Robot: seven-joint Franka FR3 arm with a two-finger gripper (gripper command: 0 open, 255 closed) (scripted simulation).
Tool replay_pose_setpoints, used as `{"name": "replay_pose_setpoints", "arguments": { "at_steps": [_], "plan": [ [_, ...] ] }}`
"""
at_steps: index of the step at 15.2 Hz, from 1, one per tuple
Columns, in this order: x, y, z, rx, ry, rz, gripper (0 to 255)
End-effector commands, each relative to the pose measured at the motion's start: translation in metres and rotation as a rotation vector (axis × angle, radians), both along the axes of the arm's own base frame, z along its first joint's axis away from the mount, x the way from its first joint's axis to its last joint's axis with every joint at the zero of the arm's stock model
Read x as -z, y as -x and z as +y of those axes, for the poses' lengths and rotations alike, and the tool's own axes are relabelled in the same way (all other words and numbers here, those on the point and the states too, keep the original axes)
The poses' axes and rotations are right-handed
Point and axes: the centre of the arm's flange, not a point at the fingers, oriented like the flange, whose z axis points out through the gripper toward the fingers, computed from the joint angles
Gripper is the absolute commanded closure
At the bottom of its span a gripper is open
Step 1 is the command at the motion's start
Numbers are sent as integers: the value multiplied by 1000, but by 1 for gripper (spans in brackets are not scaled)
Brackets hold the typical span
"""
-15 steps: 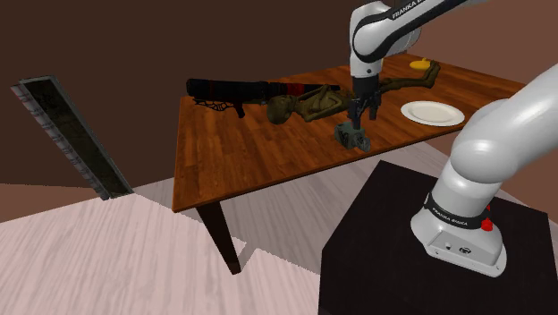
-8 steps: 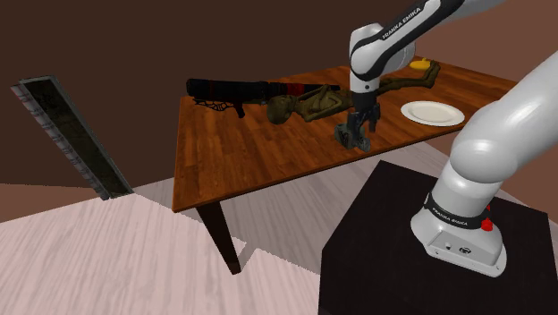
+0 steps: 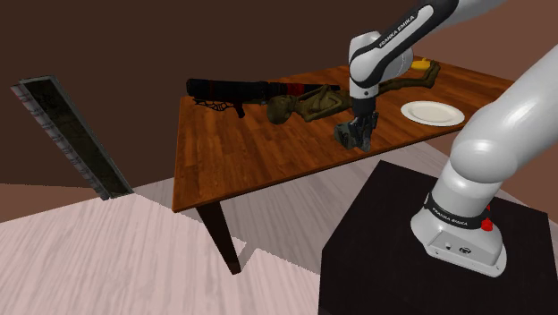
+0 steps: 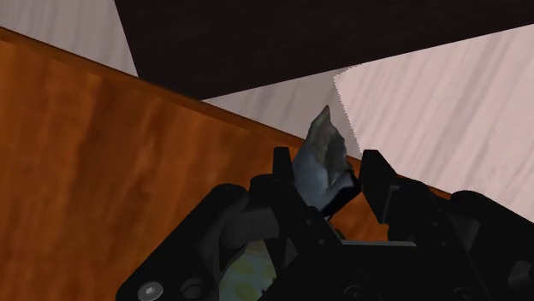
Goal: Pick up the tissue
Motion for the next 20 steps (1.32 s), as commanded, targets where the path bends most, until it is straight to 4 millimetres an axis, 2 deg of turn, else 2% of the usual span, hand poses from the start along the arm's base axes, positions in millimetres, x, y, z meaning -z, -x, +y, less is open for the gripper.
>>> {"name": "replay_pose_setpoints", "arguments": {
  "at_steps": [1, 6, 20],
  "plan": [
    [0, 0, 0, 0, 0, -1, 255],
    [0, 0, 0, 0, 0, -1, 255],
    [-74, 0, 0, 0, 0, -1, 255]
  ]
}}
